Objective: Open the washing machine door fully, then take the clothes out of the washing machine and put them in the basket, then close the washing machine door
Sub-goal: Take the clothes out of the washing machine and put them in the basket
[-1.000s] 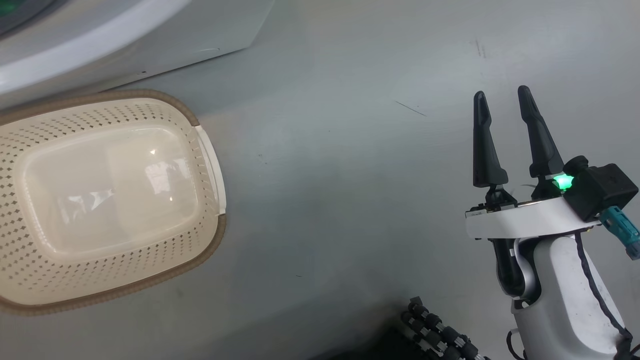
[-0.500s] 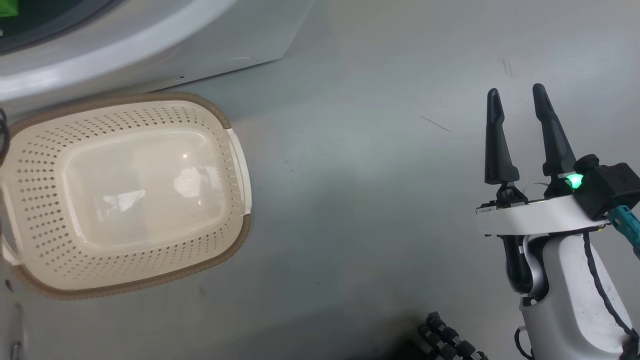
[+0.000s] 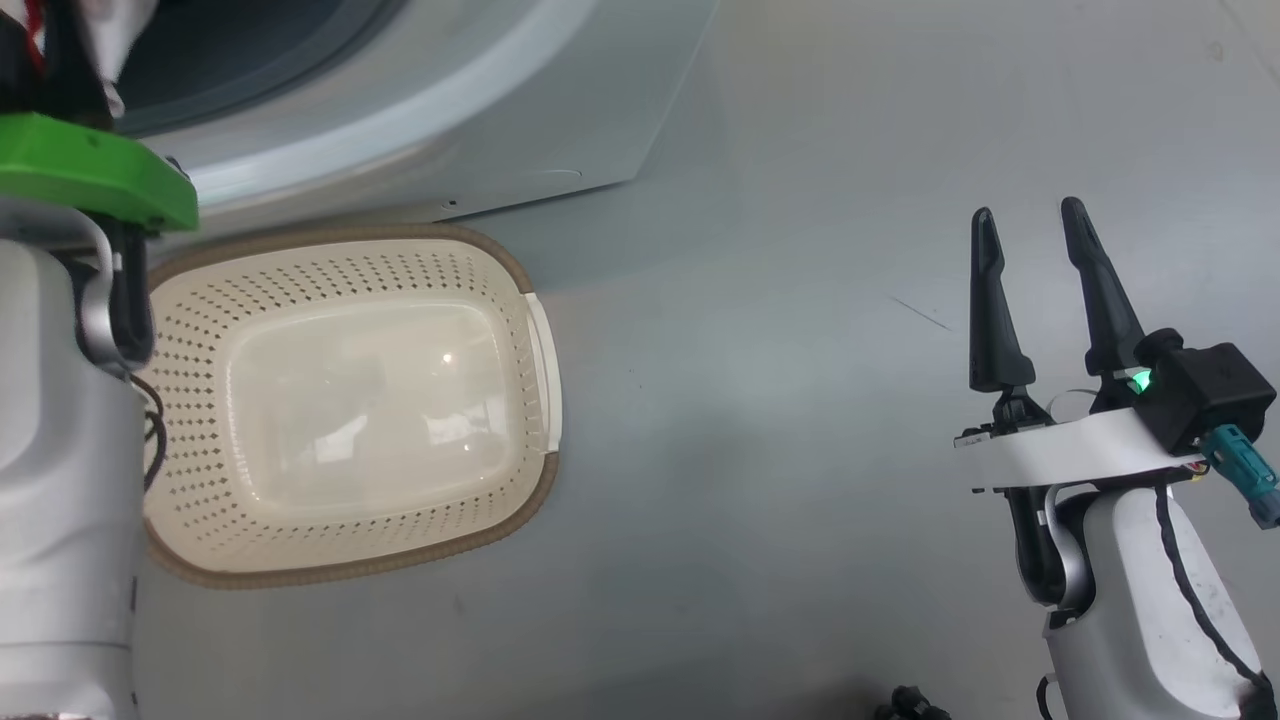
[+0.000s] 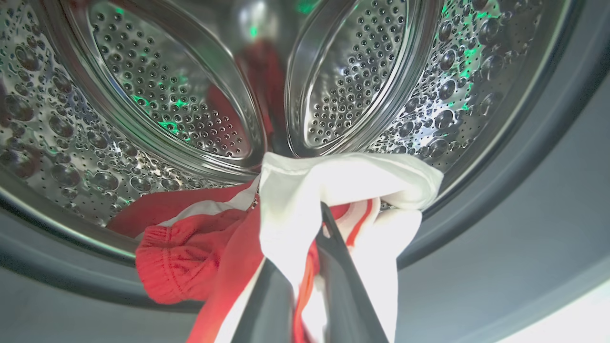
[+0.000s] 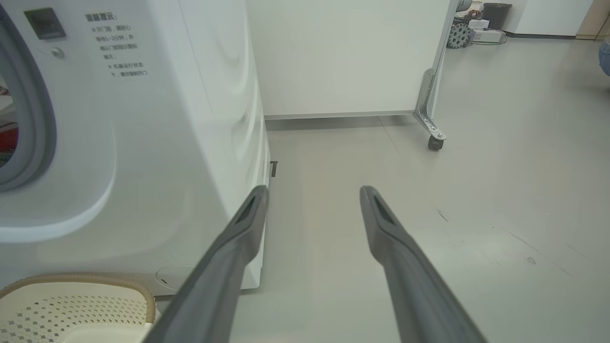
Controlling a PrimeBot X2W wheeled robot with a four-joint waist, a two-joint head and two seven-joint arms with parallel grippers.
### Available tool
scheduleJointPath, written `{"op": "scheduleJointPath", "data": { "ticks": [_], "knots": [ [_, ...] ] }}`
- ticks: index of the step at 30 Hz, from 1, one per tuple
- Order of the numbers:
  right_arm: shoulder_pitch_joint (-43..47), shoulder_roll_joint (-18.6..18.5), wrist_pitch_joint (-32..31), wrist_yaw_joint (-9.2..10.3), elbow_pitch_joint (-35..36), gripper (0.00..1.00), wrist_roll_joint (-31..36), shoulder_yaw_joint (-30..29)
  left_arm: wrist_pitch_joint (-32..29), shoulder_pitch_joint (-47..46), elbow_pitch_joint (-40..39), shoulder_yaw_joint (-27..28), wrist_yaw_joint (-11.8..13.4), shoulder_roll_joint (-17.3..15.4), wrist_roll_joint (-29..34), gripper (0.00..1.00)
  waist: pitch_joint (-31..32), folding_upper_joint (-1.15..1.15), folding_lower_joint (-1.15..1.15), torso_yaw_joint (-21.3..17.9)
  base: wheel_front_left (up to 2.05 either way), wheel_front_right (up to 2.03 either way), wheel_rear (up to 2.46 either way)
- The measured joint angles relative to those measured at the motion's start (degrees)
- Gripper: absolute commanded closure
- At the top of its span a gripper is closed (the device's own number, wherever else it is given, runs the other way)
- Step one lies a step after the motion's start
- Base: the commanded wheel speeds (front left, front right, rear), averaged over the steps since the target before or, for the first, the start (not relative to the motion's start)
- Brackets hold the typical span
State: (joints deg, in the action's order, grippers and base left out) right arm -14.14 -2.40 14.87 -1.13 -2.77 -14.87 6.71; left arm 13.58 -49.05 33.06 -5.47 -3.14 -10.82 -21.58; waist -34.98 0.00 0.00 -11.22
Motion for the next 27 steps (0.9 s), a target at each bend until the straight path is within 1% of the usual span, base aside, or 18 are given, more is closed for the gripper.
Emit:
{"op": "scheduleJointPath", "data": {
  "ticks": [2, 9, 16, 18, 20, 27],
  "knots": [
    [0.68, -0.01, 0.0, -0.33, -0.49, 0.0, 0.25, -0.07, 0.19, 2.18, -0.45, -0.2, 0.09, 0.46, 0.1, 1.0, 1.17, 0.0, 0.0, 0.53, 0.0, 0.0, 0.0],
    [2.68, -0.29, 0.0, -0.34, -1.38, 0.0, 0.93, -0.81, 0.69, 7.53, -3.52, -0.49, 0.48, 2.22, 0.44, 1.0, 4.86, 0.0, 0.0, 2.11, 0.0, 0.0, 0.0],
    [5.19, -0.8, 0.0, -0.52, -1.88, 0.0, 1.34, -1.69, 0.86, 13.93, -8.16, 0.51, 2.32, 3.9, 0.53, 1.0, 9.23, 0.0, 0.0, 4.03, 0.0, 0.0, 0.0],
    [5.87, -1.22, 0.0, -0.52, -1.86, 0.0, 1.35, -2.22, 0.87, 15.19, -10.02, 0.35, 2.36, 5.16, 0.56, 1.0, 10.34, 0.0, 0.0, 4.68, 0.0, 0.0, 0.0],
    [6.45, -1.43, 0.0, -0.53, -1.83, 0.0, 1.43, -2.29, 0.86, 16.14, -12.1, 0.36, 2.46, 5.73, 0.68, 1.0, 11.35, 0.0, 0.0, 5.43, 0.0, 0.0, 0.0],
    [7.71, -1.43, 0.0, -0.81, -1.85, 0.0, 1.92, -2.02, 0.87, 19.65, -21.67, 1.13, 3.45, 5.87, 3.1, 1.0, 14.44, 0.0, 0.0, 7.84, 0.0, 0.0, 0.0]
  ]
}}
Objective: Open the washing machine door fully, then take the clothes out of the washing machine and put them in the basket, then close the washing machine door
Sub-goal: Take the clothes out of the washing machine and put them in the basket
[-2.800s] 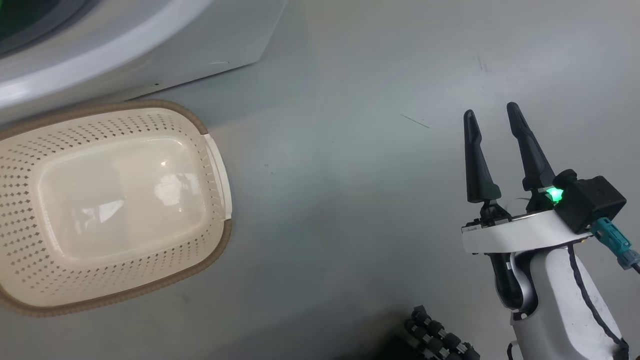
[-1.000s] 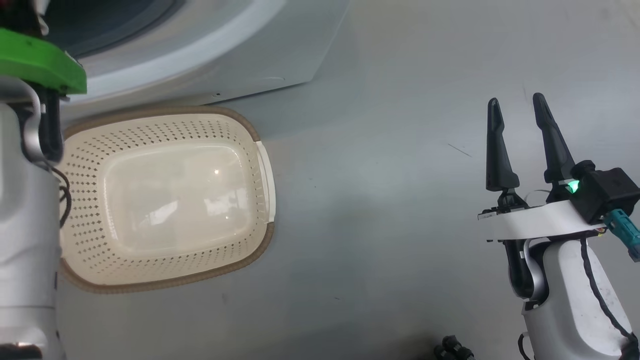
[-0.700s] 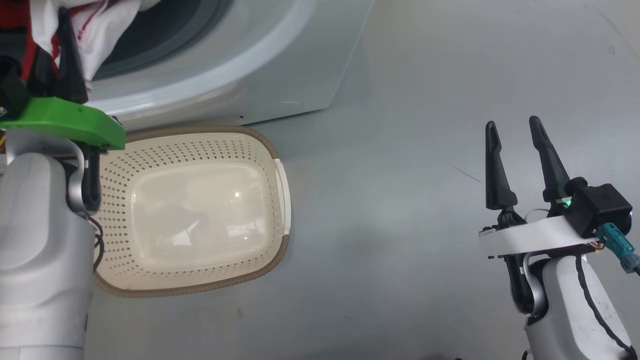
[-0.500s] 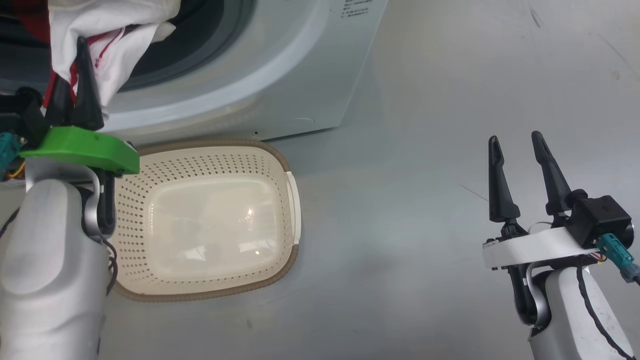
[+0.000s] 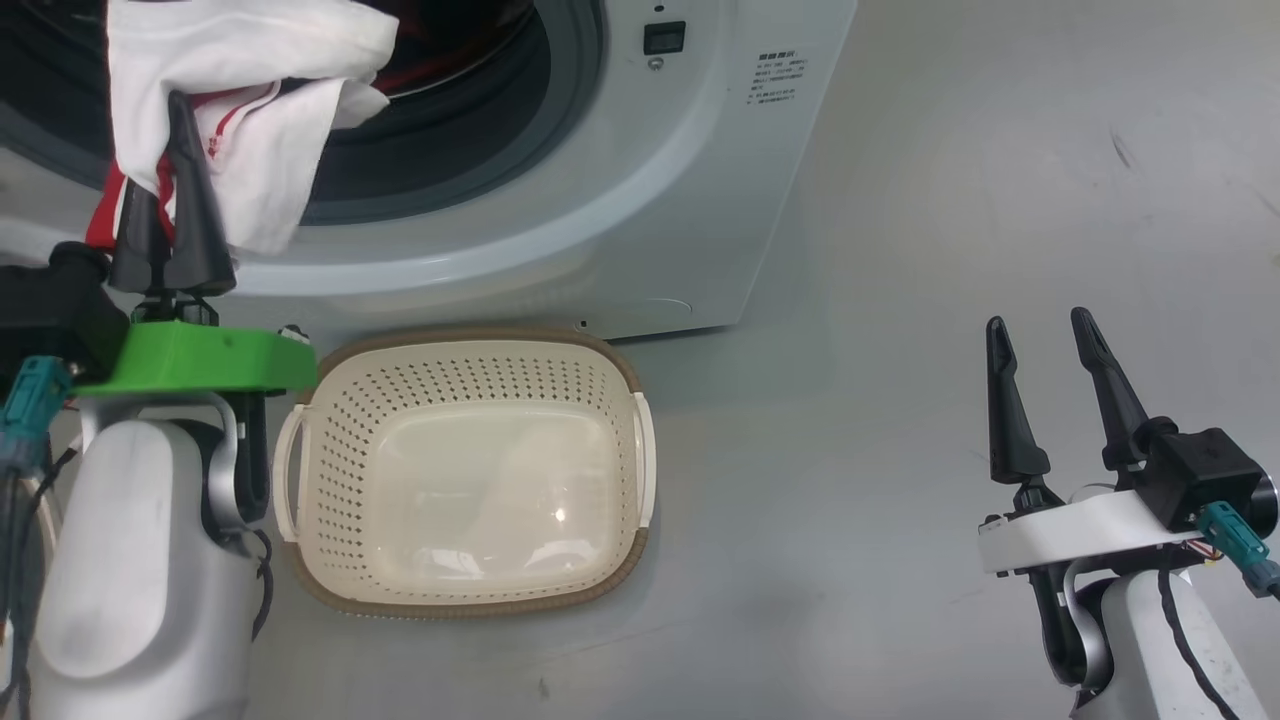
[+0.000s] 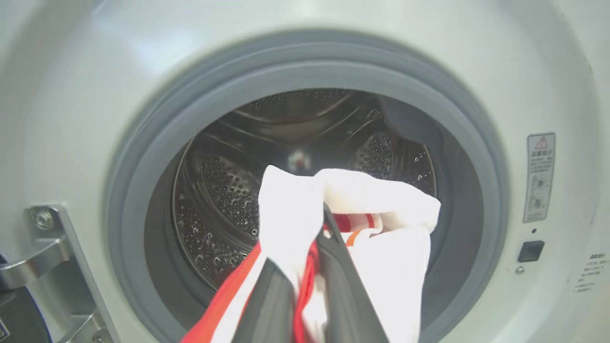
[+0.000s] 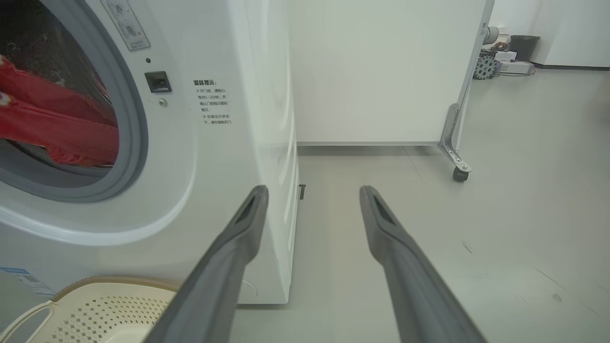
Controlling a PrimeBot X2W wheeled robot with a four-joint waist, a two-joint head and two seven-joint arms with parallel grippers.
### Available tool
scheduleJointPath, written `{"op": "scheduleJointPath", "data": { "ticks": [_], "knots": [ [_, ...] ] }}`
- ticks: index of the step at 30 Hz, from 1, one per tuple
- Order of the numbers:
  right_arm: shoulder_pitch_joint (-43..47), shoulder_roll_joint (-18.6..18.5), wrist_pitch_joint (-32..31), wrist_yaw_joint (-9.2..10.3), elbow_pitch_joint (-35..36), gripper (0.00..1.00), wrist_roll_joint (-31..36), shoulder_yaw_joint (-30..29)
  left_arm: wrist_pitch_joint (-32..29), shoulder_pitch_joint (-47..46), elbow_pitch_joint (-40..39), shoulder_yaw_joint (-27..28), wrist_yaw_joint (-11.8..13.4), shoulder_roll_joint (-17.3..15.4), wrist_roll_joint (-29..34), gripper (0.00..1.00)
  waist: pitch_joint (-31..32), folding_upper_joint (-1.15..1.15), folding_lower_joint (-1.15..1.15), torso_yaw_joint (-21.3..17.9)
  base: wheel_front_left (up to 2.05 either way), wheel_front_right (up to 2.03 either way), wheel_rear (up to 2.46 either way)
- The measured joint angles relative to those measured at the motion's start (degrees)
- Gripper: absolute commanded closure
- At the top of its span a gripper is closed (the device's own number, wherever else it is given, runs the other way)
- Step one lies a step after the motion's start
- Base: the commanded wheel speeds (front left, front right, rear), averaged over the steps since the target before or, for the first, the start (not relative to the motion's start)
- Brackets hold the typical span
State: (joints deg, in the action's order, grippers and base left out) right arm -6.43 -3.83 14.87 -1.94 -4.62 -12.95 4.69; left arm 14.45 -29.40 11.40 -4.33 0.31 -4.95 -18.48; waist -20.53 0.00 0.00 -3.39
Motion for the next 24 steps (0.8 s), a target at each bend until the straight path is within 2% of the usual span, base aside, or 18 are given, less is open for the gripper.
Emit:
{"op": "scheduleJointPath", "data": {
  "ticks": [13, 24],
  "knots": [
    [1.33, 0.03, 0.0, -0.09, 0.09, 0.0, 0.1, 0.35, 0.0, 8.72, -11.29, -2.03, 0.49, 0.68, 2.09, 1.0, 3.46, 0.0, 0.0, 2.36, 0.0, 0.0, 0.0],
    [1.38, 0.12, 0.0, -0.62, 0.88, 0.0, 0.11, 1.6, -2.82, 18.72, -6.42, -6.62, 1.01, 1.41, 0.23, 1.0, 2.1, 0.0, 0.0, 1.73, 0.0, 0.0, 0.0]
  ]
}}
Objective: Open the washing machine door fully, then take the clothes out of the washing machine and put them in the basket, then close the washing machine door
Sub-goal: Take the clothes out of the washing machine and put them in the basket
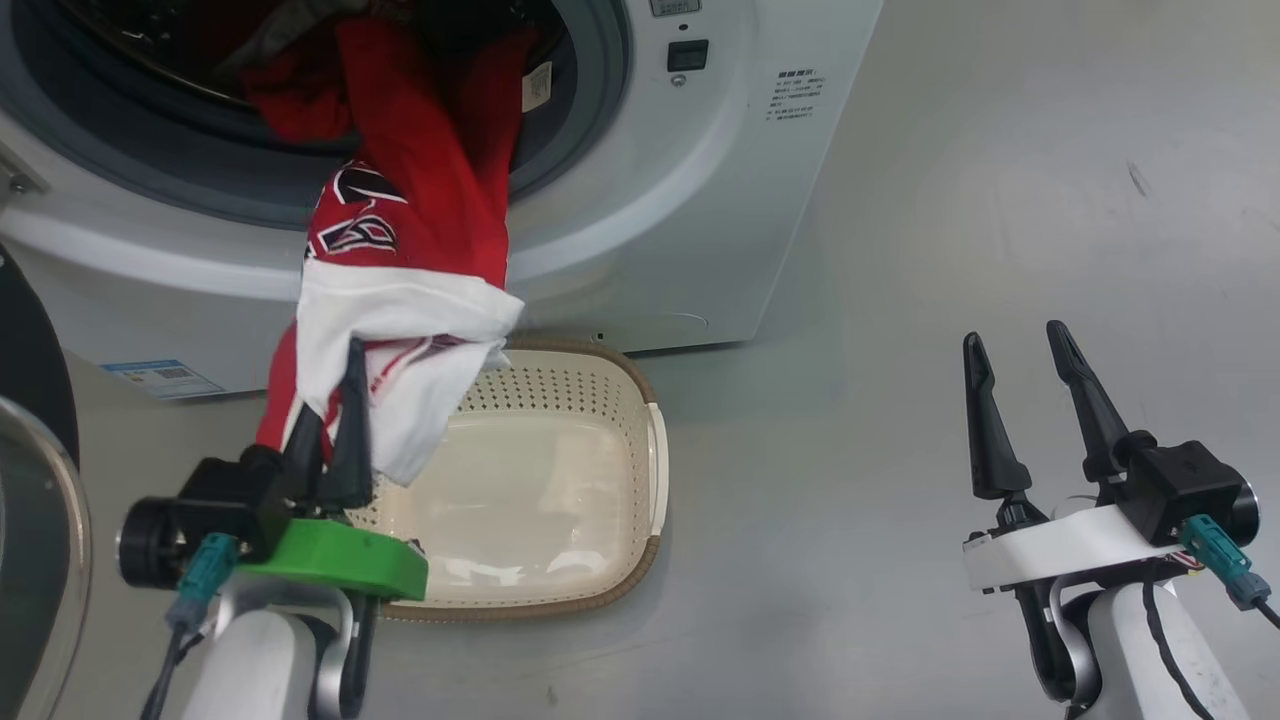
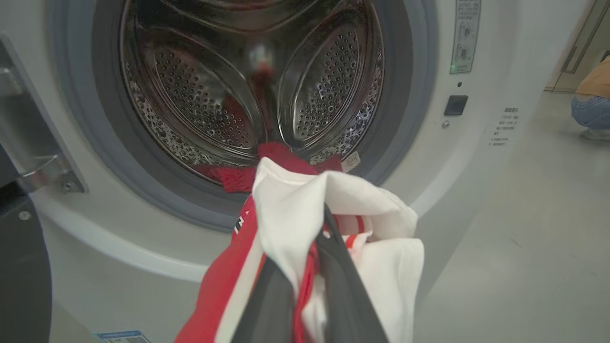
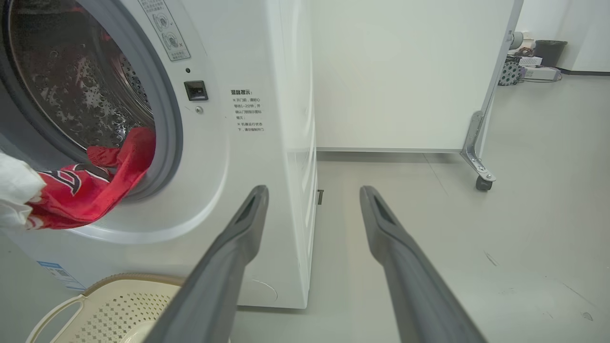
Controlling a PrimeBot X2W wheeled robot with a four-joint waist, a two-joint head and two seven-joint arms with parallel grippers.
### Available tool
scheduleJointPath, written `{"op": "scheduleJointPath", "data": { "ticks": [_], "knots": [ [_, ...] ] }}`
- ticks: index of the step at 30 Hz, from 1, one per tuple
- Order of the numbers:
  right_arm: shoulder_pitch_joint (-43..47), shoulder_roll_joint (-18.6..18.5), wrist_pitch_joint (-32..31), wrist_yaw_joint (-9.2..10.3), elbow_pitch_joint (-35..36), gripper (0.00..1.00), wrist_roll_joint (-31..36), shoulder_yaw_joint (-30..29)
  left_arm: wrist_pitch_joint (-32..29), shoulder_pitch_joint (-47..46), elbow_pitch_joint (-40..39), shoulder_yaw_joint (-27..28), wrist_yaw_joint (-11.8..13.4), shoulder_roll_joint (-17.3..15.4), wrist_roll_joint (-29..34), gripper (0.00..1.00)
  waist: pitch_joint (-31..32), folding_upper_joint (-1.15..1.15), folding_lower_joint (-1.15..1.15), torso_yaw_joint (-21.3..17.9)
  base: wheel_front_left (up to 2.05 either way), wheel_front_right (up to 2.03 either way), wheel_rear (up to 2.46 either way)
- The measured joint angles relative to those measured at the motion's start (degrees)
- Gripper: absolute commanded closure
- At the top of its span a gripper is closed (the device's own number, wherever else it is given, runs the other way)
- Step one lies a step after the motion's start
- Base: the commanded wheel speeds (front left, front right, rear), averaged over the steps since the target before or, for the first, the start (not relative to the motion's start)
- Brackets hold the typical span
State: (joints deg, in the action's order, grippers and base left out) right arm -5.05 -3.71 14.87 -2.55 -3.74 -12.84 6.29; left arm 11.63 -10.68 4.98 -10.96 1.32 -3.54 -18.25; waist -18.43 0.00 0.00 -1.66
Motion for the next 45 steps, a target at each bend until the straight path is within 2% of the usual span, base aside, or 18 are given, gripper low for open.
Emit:
{"op": "scheduleJointPath", "data": {
  "ticks": [8, 15, 28, 33, 34, 36, 38, 39, 45],
  "knots": [
    [-0.13, 0.03, 0.0, -0.35, 1.11, 0.0, 0.0, 0.44, -3.52, 1.29, 7.03, -4.25, -1.49, 0.64, -1.92, 1.0, -2.5, 0.0, 0.0, -1.07, 0.0, 0.0, 0.0],
    [-0.83, 0.13, 0.0, -0.36, 2.16, 0.0, 0.0, 1.25, -6.58, 0.31, 13.99, -4.19, -1.68, 0.62, -2.42, 1.0, -5.83, 0.0, 0.0, -2.42, 0.0, 0.0, 0.0],
    [-5.09, 0.32, 0.0, -0.59, 4.48, 0.0, -0.19, 1.96, -10.61, -14.17, 25.5, -1.53, -1.72, 0.59, -4.36, 1.0, -14.58, 0.0, 0.0, -5.69, 0.0, 0.0, 0.0],
    [-6.88, 0.46, 0.0, -0.9, 4.46, 0.0, -0.36, 2.48, -11.57, -18.59, 30.48, -0.54, -2.66, 0.34, -5.0, 1.0, -17.59, 0.0, 0.0, -7.08, 0.0, 0.0, 0.0],
    [-7.17, 0.52, 0.0, -0.9, 4.38, 0.0, -0.47, 2.56, -11.57, -18.97, 31.55, -0.32, -2.67, 0.24, -5.04, 0.84, -18.03, 0.0, -0.01, -7.4, 0.0, 0.0, 0.0],
    [-7.51, 0.66, 0.0, -0.89, 4.37, 0.0, -0.87, 2.27, -11.57, -19.64, 33.48, -0.05, -2.8, 0.24, -5.43, 0.38, -18.73, 0.0, 0.0, -8.08, 0.0, 0.0, 0.0],
    [-7.51, 0.65, 0.0, -0.89, 4.27, 0.0, -1.01, 1.81, -11.47, -20.53, 35.07, 0.02, -2.92, 0.31, -5.43, 0.05, -19.32, 0.0, 0.0, -8.59, 0.0, 0.0, 0.0],
    [-7.51, 0.65, 0.0, -0.89, 4.27, 0.0, -1.01, 1.81, -11.47, -20.53, 35.07, 0.02, -2.92, 0.31, -5.43, 0.0, -19.32, 0.0, 0.0, -8.59, 0.0, 0.0, 0.0],
    [-7.87, 0.73, 0.0, -0.85, 4.19, 0.0, -1.1, 1.38, -9.58, -22.9, 38.45, 0.85, -2.92, 0.35, -5.43, 0.0, -20.21, 0.0, 0.0, -9.31, 0.0, 0.0, 0.0]
  ]
}}
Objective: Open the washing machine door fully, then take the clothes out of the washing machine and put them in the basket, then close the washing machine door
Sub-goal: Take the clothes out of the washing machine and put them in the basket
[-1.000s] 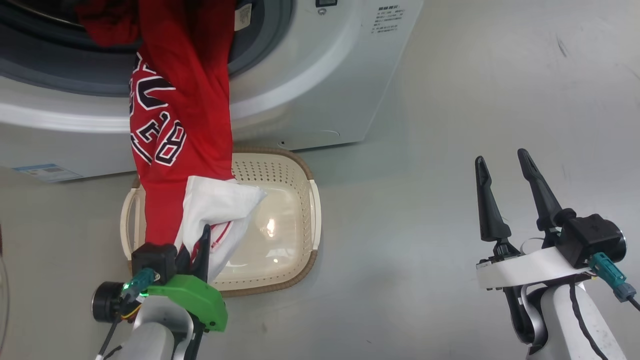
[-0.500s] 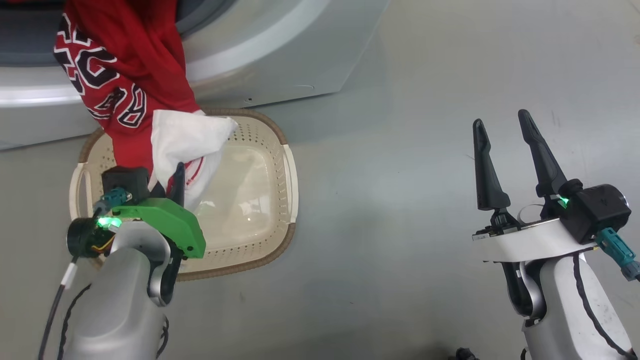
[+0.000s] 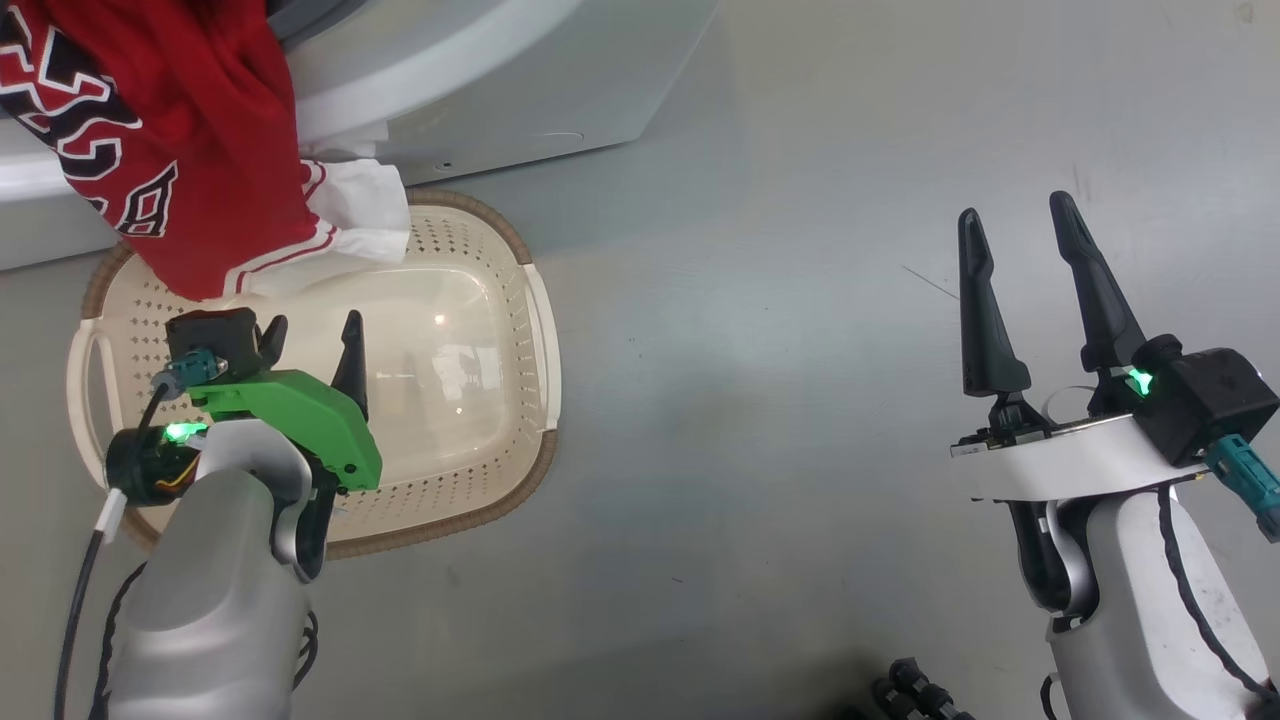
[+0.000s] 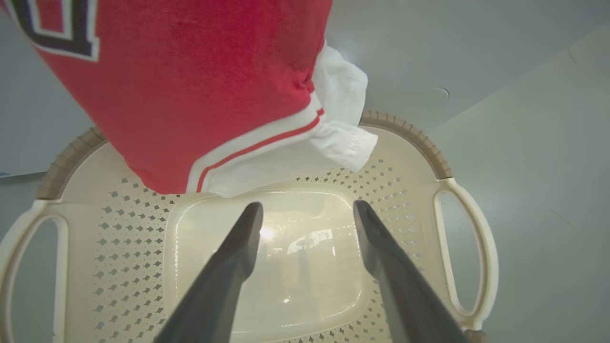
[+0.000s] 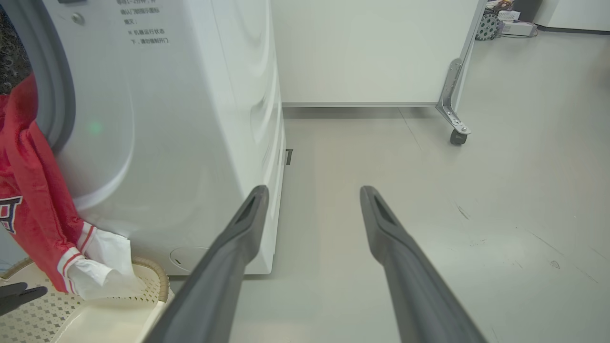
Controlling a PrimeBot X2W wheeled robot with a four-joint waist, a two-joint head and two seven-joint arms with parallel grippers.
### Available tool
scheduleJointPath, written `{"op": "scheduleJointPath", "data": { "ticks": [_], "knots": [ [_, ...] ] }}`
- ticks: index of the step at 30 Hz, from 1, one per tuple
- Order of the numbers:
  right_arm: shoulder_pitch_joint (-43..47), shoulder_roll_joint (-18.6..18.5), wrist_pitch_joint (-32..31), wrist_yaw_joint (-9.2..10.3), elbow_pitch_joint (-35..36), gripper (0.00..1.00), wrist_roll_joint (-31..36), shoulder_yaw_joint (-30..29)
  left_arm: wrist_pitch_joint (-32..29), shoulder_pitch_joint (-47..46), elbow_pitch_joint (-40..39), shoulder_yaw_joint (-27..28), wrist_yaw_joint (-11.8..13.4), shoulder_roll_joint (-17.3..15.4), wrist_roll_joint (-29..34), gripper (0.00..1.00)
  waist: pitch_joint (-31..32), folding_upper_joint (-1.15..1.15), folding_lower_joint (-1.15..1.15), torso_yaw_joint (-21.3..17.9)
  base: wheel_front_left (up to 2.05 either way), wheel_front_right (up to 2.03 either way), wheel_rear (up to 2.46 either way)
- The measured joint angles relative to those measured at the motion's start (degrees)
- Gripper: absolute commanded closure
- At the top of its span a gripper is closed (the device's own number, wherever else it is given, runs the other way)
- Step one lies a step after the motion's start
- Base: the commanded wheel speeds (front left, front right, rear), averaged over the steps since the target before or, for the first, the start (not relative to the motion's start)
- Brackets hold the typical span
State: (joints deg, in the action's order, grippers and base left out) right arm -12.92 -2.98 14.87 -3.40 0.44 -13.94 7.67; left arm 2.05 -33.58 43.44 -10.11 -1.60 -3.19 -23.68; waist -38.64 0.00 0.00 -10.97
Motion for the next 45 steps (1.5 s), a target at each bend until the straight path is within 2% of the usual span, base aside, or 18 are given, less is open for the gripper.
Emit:
{"op": "scheduleJointPath", "data": {
  "ticks": [16, 21, 29, 35, 45],
  "knots": [
    [-0.69, 0.15, 0.0, 0.0, -2.9, 0.0, 0.41, -0.58, 11.12, -0.98, 4.0, -0.77, -1.71, 0.32, 0.37, 0.0, 3.6, 0.0, 0.0, 2.31, 0.0, 0.0, 0.0],
    [-0.62, 0.11, 0.0, -0.01, -3.85, 0.0, 0.77, -1.16, 12.26, -0.26, 2.77, -0.98, -2.13, 0.45, 0.87, 0.0, 5.88, 0.0, 0.0, 3.63, 0.0, 0.0, 0.0],
    [1.01, -0.76, 0.0, -0.04, -5.73, 0.0, 1.54, -1.76, 12.66, 3.16, -1.32, -0.64, -2.21, 0.78, 1.09, 0.0, 10.27, 0.0, 0.0, 6.21, 0.0, 0.0, 0.0],
    [2.43, -1.15, 0.0, -0.05, -6.8, 0.0, 2.1, -1.85, 12.65, 5.0, -8.25, 0.2, -2.15, 0.9, 2.69, 0.0, 13.9, 0.0, 0.0, 8.36, 0.0, 0.0, 0.0],
    [5.63, -1.16, 0.0, -0.08, -8.82, 0.0, 2.63, -1.7, 12.65, 13.86, -16.6, 0.53, -1.12, 0.9, 5.73, 0.0, 20.76, 0.0, 0.0, 11.28, 0.0, 0.0, 0.0]
  ]
}}
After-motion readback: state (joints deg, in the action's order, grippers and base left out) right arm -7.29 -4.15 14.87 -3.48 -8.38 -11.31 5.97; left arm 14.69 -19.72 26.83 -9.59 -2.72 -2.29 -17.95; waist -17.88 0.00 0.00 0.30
